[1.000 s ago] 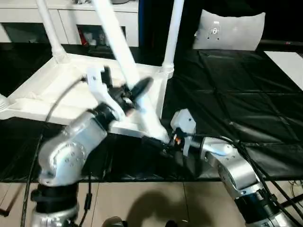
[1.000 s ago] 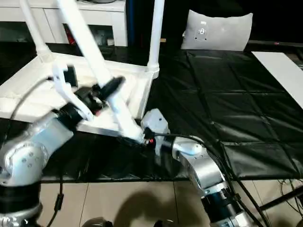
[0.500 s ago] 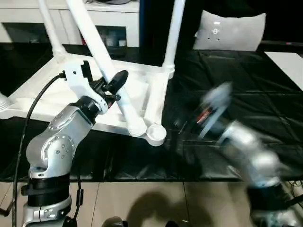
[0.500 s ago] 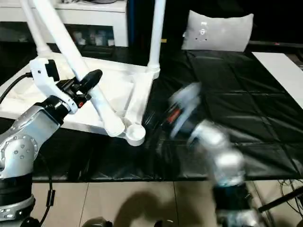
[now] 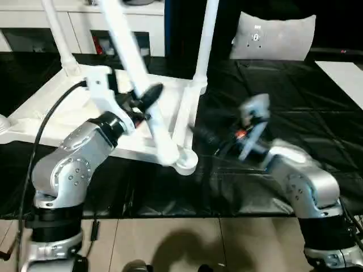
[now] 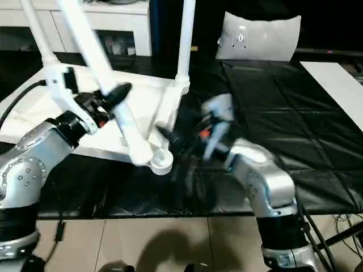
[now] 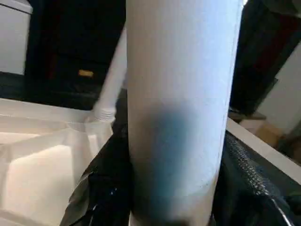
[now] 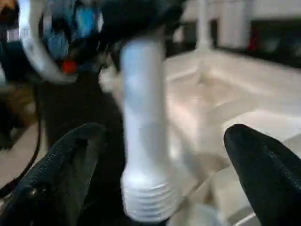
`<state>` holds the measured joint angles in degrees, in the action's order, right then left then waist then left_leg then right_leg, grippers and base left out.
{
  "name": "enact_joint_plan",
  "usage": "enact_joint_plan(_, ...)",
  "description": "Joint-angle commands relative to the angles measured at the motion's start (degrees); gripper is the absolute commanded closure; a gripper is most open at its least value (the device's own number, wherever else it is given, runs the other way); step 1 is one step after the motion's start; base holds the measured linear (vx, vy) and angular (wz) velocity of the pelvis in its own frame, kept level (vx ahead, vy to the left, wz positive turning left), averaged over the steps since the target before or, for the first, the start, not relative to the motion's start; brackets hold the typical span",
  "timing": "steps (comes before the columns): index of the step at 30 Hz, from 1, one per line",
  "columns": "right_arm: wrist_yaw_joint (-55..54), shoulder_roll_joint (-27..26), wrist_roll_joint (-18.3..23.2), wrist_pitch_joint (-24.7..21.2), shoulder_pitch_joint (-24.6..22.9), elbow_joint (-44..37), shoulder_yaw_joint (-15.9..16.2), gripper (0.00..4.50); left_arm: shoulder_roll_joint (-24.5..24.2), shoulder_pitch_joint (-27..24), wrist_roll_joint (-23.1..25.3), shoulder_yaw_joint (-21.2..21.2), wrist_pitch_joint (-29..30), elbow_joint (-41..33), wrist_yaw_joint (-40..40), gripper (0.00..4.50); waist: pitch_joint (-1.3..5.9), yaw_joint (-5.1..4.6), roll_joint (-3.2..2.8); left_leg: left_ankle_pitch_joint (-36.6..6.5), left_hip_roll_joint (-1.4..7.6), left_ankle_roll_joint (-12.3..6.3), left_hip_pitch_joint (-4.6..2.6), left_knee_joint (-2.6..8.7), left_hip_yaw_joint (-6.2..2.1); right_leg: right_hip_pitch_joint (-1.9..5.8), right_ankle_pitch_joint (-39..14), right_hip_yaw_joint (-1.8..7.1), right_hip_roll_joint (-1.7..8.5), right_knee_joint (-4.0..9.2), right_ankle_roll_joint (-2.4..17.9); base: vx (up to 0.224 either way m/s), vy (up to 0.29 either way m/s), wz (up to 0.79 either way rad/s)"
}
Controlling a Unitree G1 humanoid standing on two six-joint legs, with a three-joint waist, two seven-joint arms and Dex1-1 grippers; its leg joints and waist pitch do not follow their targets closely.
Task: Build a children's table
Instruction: Pick table leg
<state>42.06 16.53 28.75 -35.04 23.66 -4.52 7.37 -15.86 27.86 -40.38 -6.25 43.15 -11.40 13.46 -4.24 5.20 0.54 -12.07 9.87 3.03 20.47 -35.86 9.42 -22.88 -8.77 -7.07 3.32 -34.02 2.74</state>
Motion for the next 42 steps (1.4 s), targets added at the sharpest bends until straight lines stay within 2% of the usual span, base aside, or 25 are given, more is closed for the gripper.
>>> enact_joint_plan(1,0.5,0.6,-0.1,-2.2,1.1,-1.5,0.9,0.00,-0.5,1.6,-1.0,0.3,1.5,-1.7,0.5,2.68,4.55,0.12,-0.49,-7.6,2.95,-0.88,-0.16,4.22,-1.38,3.34,-24.2,3.51,5.33,5.08,1.8,0.000,0.000,0.00)
enact_joint_plan(5,-0.9,-0.9,-0.8,-4.2,2.6,-1.4,2.9,0.00,-0.9,2.2,-0.8,2.3,2.2,-3.0,1.8,2.68,4.70,0.18,-0.56,-6.8,3.11,-0.60,-0.14,4.25,-1.52,3.25,-23.1,3.55,5.36,4.83,1.9,0.000,0.000,0.00)
enact_joint_plan(7,-2.1,-2.2,-1.8,-5.1,3.3,-1.3,4.9,0.28,-0.3,2.4,-0.5,3.5,2.1,-3.7,1.8,2.68,4.67,0.14,-0.59,-6.9,3.17,-0.24,-0.13,4.28,-1.50,3.21,-22.4,3.61,5.39,4.70,2.6,0.000,0.000,0.00)
enact_joint_plan(9,-6.3,-5.2,-3.9,-5.4,4.6,0.7,5.9,0.35,0.2,2.6,1.0,5.0,2.2,-4.2,1.2,2.68,4.64,-0.02,-0.47,-6.9,3.21,0.05,-0.03,4.35,-1.48,3.24,-22.1,3.70,5.46,4.67,2.9,0.000,0.000,0.00)
enact_joint_plan(10,-7.3,-5.8,-4.2,-5.7,4.9,1.1,5.9,0.41,0.3,2.6,1.3,5.2,2.3,-4.3,1.1,2.68,4.58,-0.04,-0.61,-7.4,3.23,0.47,-0.19,4.38,-1.50,3.15,-22.8,3.70,5.53,4.72,2.9,0.000,0.000,0.00)
enact_joint_plan(11,-8.2,-6.4,-4.7,-5.9,5.2,1.6,6.0,0.66,0.3,2.6,1.9,5.7,2.4,-4.4,1.1,2.68,4.59,-0.06,-0.60,-7.7,3.27,0.71,-0.27,4.40,-1.53,3.12,-23.1,3.71,5.52,4.72,2.8,0.000,0.000,0.00)
enact_joint_plan(14,-10.4,-8.0,-5.1,-6.8,5.6,2.8,5.9,0.74,-0.2,2.5,3.1,6.6,2.2,-4.7,1.1,2.68,4.55,-0.09,-0.69,-8.3,3.15,1.17,-0.30,4.48,-1.54,3.16,-23.7,3.74,5.51,4.83,1.7,0.000,0.000,0.00)
enact_joint_plan(15,-11.8,-9.0,-5.2,-7.6,5.9,3.5,5.6,0.92,-0.5,2.5,3.5,6.9,2.0,-4.8,1.2,2.68,4.58,-0.15,-0.71,-8.3,3.16,1.25,-0.35,4.50,-1.54,3.12,-23.4,3.77,5.45,4.82,1.6,0.000,0.000,0.00)
enact_joint_plan(20,-14.1,-10.2,-6.7,-8.1,6.3,4.4,5.1,1.28,-1.6,2.7,5.0,8.0,1.7,-5.2,2.0,2.68,4.63,-0.18,-0.76,-7.8,3.30,1.88,-0.24,4.63,-1.59,3.20,-20.5,3.89,5.40,4.39,1.9,0.000,0.000,0.00)
enact_joint_plan(25,-14.0,-9.9,-5.4,-10.9,6.4,4.7,4.6,1.77,-1.5,3.0,5.7,8.1,1.5,-5.1,2.5,2.68,4.58,-0.14,-0.70,-8.3,3.15,1.84,-0.23,4.59,-1.51,3.37,-21.6,3.96,5.56,4.54,1.6,0.000,0.000,0.00)
enact_joint_plan(30,-13.1,-9.2,-5.5,-11.5,6.3,4.6,5.1,1.77,-1.4,3.1,5.5,8.0,1.6,-5.2,2.7,2.68,4.59,-0.11,-0.72,-8.1,3.16,1.80,-0.24,4.55,-1.51,3.29,-21.8,3.95,5.53,4.58,1.3,0.000,0.000,0.00)
enact_joint_plan(33,-12.5,-9.9,-4.4,-11.7,6.3,5.0,3.9,1.77,-1.1,3.2,5.3,8.0,1.9,-5.6,3.3,2.68,4.62,-0.10,-0.68,-7.9,3.19,1.65,-0.25,4.54,-1.51,3.27,-21.8,3.94,5.56,4.57,1.5,0.000,0.000,0.00)
enact_joint_plan(34,-12.3,-9.9,-4.2,-11.5,6.5,5.4,3.6,1.51,-1.2,3.1,5.4,8.3,2.2,-5.9,3.6,2.68,4.66,-0.06,-0.60,-7.7,3.24,1.57,-0.23,4.54,-1.52,3.28,-21.4,3.97,5.62,4.48,1.7,0.000,0.000,0.00)
enact_joint_plan(37,-12.0,-9.7,-4.4,-11.8,6.8,5.6,3.7,1.23,-1.6,3.0,5.5,8.8,2.5,-6.2,4.4,2.68,4.61,-0.06,-0.59,-7.5,3.27,1.62,-0.21,4.56,-1.50,3.29,-21.0,3.98,5.57,4.38,2.1,0.000,0.000,0.00)
enact_joint_plan(41,-12.1,-9.9,-4.9,-11.7,7.3,6.3,3.7,1.03,-1.8,2.9,5.2,9.2,2.8,-6.7,5.1,2.68,4.58,-0.10,-0.55,-7.7,3.20,1.63,-0.21,4.55,-1.46,3.28,-21.8,3.98,5.63,4.50,2.0,0.000,0.000,0.00)
enact_joint_plan(42,-12.1,-10.0,-4.8,-11.6,7.4,6.6,3.6,1.22,-1.8,3.0,5.3,9.2,2.8,-6.7,5.3,2.68,4.56,-0.10,-0.57,-7.7,3.19,1.66,-0.22,4.56,-1.46,3.27,-22.2,3.98,5.62,4.54,1.9,0.000,0.000,0.00)
